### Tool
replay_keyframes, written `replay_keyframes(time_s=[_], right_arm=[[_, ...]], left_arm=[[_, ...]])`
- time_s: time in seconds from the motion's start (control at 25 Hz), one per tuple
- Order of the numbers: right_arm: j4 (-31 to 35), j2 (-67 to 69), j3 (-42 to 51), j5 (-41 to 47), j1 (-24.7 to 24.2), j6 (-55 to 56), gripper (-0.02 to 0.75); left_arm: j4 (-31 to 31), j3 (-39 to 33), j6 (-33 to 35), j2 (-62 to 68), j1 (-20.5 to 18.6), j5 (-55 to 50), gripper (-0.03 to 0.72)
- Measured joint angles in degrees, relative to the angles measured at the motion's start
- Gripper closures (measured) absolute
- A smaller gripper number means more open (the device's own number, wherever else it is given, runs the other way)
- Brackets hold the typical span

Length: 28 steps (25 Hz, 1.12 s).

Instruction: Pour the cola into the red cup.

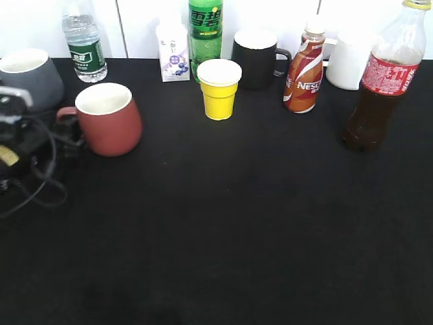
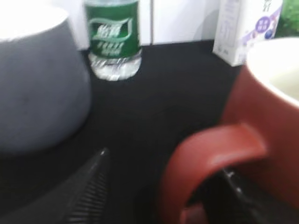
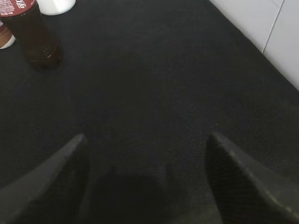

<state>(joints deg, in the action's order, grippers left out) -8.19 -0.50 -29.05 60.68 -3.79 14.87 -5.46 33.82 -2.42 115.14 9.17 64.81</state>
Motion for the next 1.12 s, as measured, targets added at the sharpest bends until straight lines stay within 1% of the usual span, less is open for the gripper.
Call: replay_keyframes(time_s=[0.04,0.08,0.12,0.16,0.2,0.28,0.36,0.44,0.52,0.6,0.64,0.68,0.72,0.8,0.88,0.96,1.0,1.04,1.12], right_arm=[[0.0,0.0,0.0,0.0,0.0,0.0,0.153],[0.0,0.0,0.0,0.0,0.0,0.0,0.153],[0.0,0.0,0.0,0.0,0.0,0.0,0.153],[0.0,0.0,0.0,0.0,0.0,0.0,0.153],[0.0,0.0,0.0,0.0,0.0,0.0,0.153],[0.0,0.0,0.0,0.0,0.0,0.0,0.153],[0.0,0.0,0.0,0.0,0.0,0.0,0.153],[0.0,0.0,0.0,0.0,0.0,0.0,0.153],[0.0,0.0,0.0,0.0,0.0,0.0,0.153],[0.0,0.0,0.0,0.0,0.0,0.1,0.153],[0.0,0.0,0.0,0.0,0.0,0.1,0.153],[0.0,0.0,0.0,0.0,0.0,0.0,0.153],[0.0,0.0,0.0,0.0,0.0,0.0,0.153],[0.0,0.0,0.0,0.0,0.0,0.0,0.153],[0.0,0.0,0.0,0.0,0.0,0.0,0.153],[0.1,0.2,-0.1,-0.4,0.0,-0.5,0.153],[0.2,2.2,-0.8,-3.4,0.0,-1.5,0.153],[0.2,5.1,-1.3,-11.0,0.0,-2.6,0.153],[0.1,14.3,-1.3,-28.9,0.0,-3.3,0.153]], left_arm=[[-1.3,2.1,-0.1,1.4,-0.5,0.0,0.254],[-1.9,3.6,-0.1,2.2,-0.5,-0.1,0.319],[-2.3,4.2,-0.1,2.4,-0.5,-0.2,0.359],[-3.3,5.0,-0.1,2.4,-0.5,-0.6,0.481],[-3.6,5.5,0.2,2.6,-0.5,-0.8,0.620],[-4.8,5.1,-0.6,2.7,-0.5,-0.2,0.621],[-7.2,1.7,-1.1,-0.3,-0.5,0.4,0.622],[-9.9,-1.6,-1.1,-4.9,-0.5,0.5,0.622],[-12.7,-5.1,-1.3,-13.3,-0.4,0.9,0.622],[-17.8,-6.0,-2.5,-22.3,-0.4,-3.7,0.623],[-21.9,-6.0,-3.6,-26.8,-0.3,-7.6,0.622],[-22.9,-6.0,-4.7,-27.5,-0.1,-8.2,0.622],[-25.2,-6.0,-7.9,-28.0,1.4,-8.8,0.623],[-26.9,-6.1,-8.7,-28.0,5.2,-9.2,0.623],[-27.0,-6.1,-8.8,-28.0,6.9,-9.2,0.623],[-26.9,-6.1,-8.8,-28.0,7.1,-9.1,0.623],[-26.8,-6.1,-8.9,-28.0,7.1,-9.1,0.623],[-26.8,-6.1,-8.9,-28.0,7.1,-9.0,0.623],[-26.7,-6.1,-9.8,-28.0,7.1,-9.0,0.623]])
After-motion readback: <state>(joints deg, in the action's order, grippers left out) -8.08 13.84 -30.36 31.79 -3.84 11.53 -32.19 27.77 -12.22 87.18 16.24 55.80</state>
